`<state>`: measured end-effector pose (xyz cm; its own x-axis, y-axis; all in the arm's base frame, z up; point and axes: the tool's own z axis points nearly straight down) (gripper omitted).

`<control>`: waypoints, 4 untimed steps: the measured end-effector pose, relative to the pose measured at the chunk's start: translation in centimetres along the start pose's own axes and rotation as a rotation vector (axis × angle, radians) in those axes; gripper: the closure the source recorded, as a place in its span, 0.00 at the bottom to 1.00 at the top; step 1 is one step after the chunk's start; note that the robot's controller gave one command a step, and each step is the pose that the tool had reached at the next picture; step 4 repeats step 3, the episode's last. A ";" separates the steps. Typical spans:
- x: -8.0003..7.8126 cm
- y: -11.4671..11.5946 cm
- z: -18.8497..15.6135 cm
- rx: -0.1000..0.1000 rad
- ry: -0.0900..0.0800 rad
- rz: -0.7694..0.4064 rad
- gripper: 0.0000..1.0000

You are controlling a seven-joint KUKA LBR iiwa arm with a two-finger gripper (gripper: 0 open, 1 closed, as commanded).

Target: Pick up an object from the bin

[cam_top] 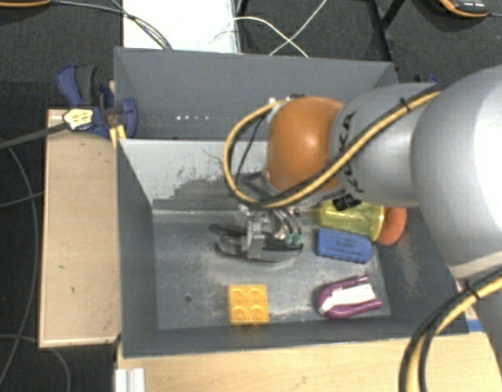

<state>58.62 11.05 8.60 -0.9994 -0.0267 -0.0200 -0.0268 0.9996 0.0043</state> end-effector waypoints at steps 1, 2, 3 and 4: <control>0.1 0.0 -0.4 0.000 0.002 0.001 1.00; 0.3 0.0 -2.3 0.001 0.011 0.001 1.00; 0.1 0.0 -4.3 0.000 0.004 0.003 1.00; 0.1 0.0 -4.3 0.000 0.004 0.003 1.00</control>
Offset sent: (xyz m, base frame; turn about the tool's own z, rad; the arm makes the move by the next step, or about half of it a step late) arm 0.0000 -0.0001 0.0943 0.0000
